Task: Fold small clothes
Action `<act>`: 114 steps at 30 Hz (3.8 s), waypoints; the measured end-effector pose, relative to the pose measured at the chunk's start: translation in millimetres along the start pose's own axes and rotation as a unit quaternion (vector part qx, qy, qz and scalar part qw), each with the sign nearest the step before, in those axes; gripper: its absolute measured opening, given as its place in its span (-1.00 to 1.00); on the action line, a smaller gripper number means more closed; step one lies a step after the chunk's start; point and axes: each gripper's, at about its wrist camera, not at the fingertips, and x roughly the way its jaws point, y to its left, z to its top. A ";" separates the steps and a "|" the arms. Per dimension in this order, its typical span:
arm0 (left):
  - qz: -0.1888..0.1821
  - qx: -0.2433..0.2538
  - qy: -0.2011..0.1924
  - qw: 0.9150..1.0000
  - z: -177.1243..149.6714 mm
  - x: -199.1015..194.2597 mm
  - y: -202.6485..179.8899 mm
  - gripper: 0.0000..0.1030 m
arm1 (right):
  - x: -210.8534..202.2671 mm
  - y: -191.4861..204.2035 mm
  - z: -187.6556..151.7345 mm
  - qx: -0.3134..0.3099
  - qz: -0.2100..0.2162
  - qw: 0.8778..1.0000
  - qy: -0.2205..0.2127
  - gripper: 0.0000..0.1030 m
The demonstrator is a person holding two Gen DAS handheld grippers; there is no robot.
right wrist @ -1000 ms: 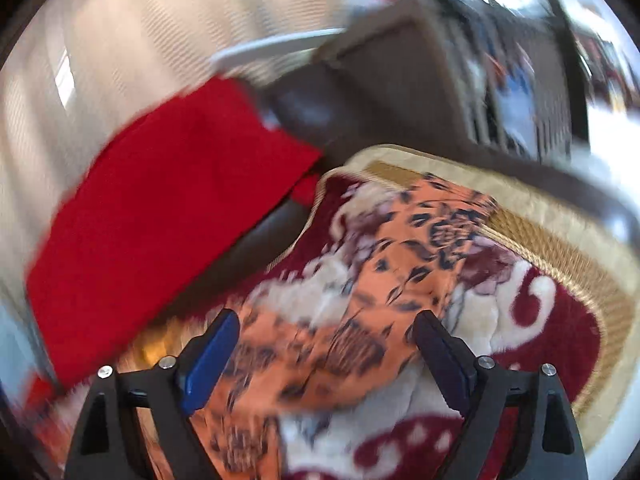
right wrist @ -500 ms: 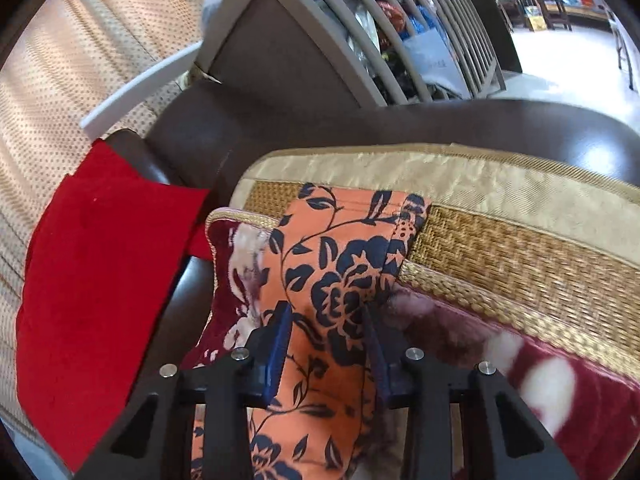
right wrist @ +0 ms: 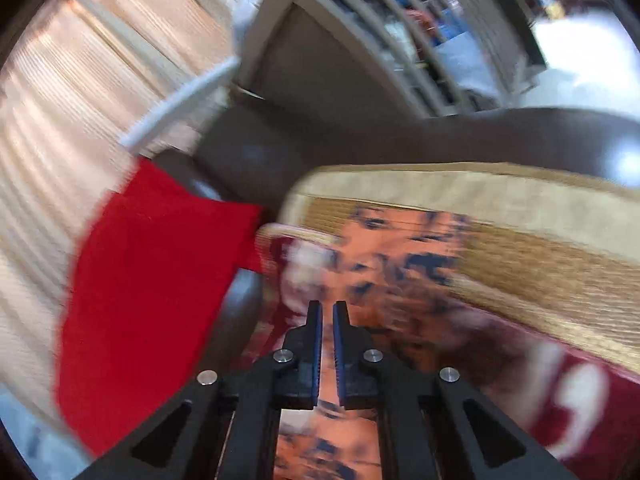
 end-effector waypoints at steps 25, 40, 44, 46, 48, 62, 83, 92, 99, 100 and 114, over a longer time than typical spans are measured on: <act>0.010 0.003 0.019 1.000 2.7 12.0 4.9 1.00 | 33.6 -32.6 13.6 0.048 0.046 0.998 0.005 -0.88; 0.104 -0.077 0.043 0.991 8.8 20.8 123.0 1.00 | -11.0 228.8 -67.9 -0.053 0.329 0.941 0.058 -0.88; 0.107 -0.110 0.036 0.987 10.0 13.0 155.2 1.00 | 5.7 309.0 -132.0 -0.092 0.357 0.921 0.127 -0.88; 0.114 -0.123 0.033 0.985 9.7 9.8 170.0 1.00 | 16.9 344.2 -174.4 -0.105 0.372 0.907 0.168 -0.88; 0.118 -0.137 0.032 0.983 9.6 6.4 183.1 1.00 | 26.0 369.2 -219.2 -0.115 0.384 0.893 0.207 -0.88; 0.106 -0.175 0.035 0.978 5.5 0.5 213.0 1.00 | 66.9 372.6 -392.4 -0.182 0.346 0.829 0.400 0.53; -0.030 -0.109 0.216 0.970 -31.6 70.0 152.6 0.12 | 135.9 231.9 -207.3 -0.302 0.006 0.925 0.229 0.50; -0.059 -0.133 0.231 0.962 -34.6 85.3 151.9 -0.05 | 180.4 205.3 -214.1 -0.268 0.025 0.922 0.278 -0.13; -0.087 -0.106 0.235 0.962 -36.1 93.8 132.5 -0.65 | 158.0 216.4 -210.3 -0.299 0.027 0.924 0.236 -0.85; -0.088 -0.105 0.226 0.964 -34.6 92.1 131.5 -0.66 | 154.6 216.8 -207.7 -0.299 0.027 0.927 0.226 -0.85; -0.125 -0.088 0.040 0.987 24.6 61.7 109.4 -0.76 | 160.6 193.8 -180.2 -0.238 0.007 0.958 0.159 -0.86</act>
